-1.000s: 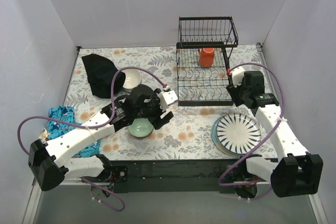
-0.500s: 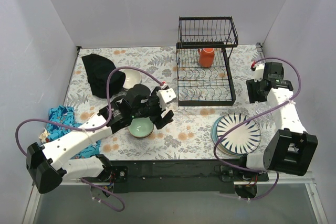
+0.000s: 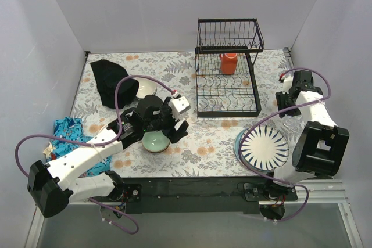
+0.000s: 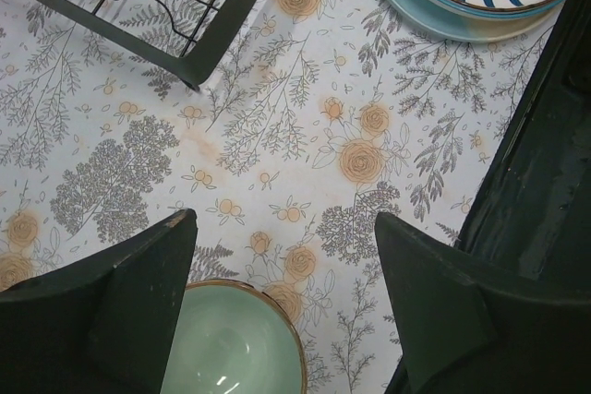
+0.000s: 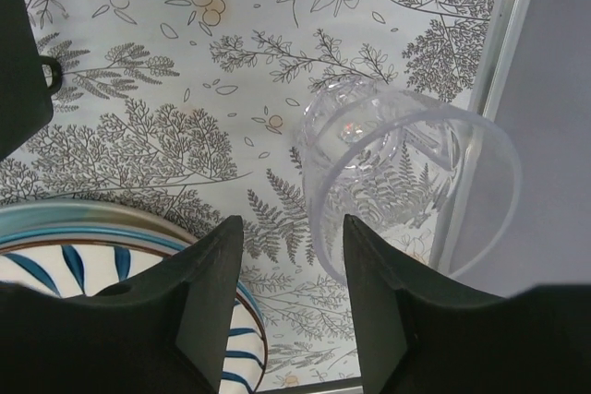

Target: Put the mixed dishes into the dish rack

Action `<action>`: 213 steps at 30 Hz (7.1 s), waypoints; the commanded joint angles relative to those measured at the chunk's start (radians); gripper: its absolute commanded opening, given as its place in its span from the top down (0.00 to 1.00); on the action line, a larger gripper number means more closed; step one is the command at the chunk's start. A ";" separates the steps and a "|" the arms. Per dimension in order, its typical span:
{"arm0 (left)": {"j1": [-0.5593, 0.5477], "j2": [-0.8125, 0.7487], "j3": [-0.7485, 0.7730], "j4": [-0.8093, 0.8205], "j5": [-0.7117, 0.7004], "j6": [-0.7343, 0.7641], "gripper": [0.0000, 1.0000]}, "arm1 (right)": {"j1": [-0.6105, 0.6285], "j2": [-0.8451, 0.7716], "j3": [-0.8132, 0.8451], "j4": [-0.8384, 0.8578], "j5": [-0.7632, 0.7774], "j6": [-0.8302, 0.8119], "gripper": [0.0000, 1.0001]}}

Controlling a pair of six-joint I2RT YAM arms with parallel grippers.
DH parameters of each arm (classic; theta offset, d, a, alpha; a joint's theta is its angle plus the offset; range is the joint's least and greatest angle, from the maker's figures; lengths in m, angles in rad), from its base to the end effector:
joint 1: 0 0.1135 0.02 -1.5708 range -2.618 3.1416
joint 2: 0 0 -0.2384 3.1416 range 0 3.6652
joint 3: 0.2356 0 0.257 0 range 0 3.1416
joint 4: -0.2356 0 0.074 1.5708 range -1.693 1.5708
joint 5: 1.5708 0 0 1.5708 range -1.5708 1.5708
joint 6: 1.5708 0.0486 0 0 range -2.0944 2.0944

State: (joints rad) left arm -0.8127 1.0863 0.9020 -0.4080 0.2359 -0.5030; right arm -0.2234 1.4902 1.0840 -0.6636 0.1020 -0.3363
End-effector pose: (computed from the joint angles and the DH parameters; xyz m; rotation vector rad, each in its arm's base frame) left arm 0.1748 -0.2011 0.2699 0.5025 2.2698 -0.9728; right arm 0.3040 -0.0741 0.2002 -0.1158 2.6676 -0.3197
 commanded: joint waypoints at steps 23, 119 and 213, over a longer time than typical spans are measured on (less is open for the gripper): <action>0.081 0.050 0.167 0.235 -0.377 -0.511 0.02 | 0.323 -0.212 0.387 -0.160 -0.249 0.132 0.99; 0.589 0.623 0.380 0.476 0.701 -1.419 1.00 | 1.544 -0.217 -0.160 0.385 0.461 -0.181 0.12; 0.007 0.752 0.349 0.693 -0.433 -0.157 0.02 | 0.592 -0.582 -0.343 0.318 0.206 -0.032 0.15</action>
State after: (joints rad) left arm -0.8005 2.0838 1.4097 0.3744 -0.3813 -0.6285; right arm 0.3733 0.8726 0.7219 -0.4217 0.4019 -0.3225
